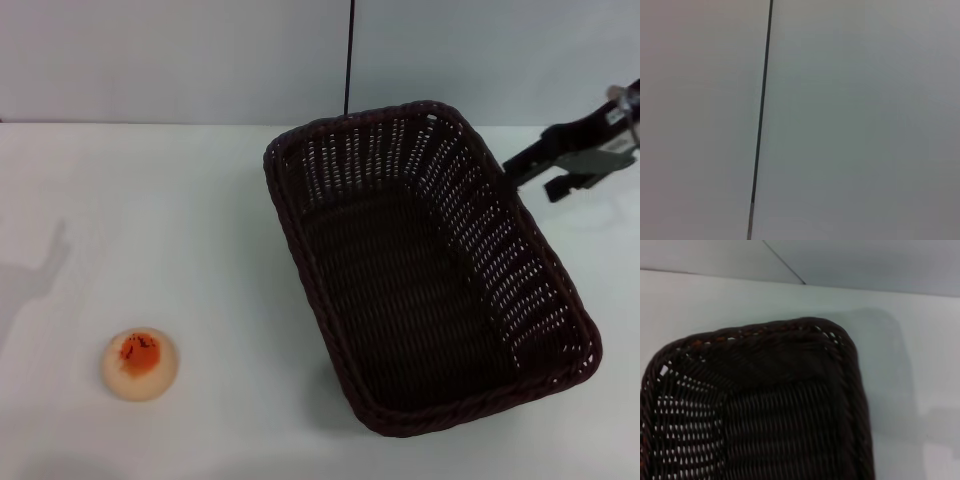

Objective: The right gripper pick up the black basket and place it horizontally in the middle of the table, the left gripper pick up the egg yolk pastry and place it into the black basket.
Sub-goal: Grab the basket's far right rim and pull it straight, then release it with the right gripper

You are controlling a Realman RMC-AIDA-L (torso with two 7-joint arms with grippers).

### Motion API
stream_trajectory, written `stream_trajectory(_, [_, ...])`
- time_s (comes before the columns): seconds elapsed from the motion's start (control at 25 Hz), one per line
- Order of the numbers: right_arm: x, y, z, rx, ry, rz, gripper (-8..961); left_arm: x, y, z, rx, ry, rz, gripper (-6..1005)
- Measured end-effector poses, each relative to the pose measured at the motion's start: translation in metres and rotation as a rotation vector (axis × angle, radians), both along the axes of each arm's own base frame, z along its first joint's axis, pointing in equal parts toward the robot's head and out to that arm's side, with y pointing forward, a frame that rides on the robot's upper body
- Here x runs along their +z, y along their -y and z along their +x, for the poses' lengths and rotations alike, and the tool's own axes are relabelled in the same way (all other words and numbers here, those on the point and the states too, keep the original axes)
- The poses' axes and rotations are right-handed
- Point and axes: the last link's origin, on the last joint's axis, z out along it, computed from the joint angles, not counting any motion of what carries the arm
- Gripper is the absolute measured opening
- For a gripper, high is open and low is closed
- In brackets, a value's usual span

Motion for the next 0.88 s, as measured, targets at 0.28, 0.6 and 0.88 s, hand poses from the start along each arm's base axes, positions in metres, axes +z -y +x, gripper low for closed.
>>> stream_trajectory(0.28, [-0.026, 0.001, 0.002, 0.007, -0.006, 0.016, 775, -0.001, 0.005, -0.002, 0.012, 0.006, 0.002, 835])
stream_trajectory(0.6, [-0.038, 0.000, 0.008, -0.005, -0.007, 0.029, 775, -0.004, 0.008, -0.002, 0.015, 0.013, -0.005, 834])
stream_trajectory(0.88, [-0.056, 0.004, 0.003, 0.057, 0.052, -0.009, 712, -0.005, 0.017, -0.003, 0.026, 0.029, -0.002, 833])
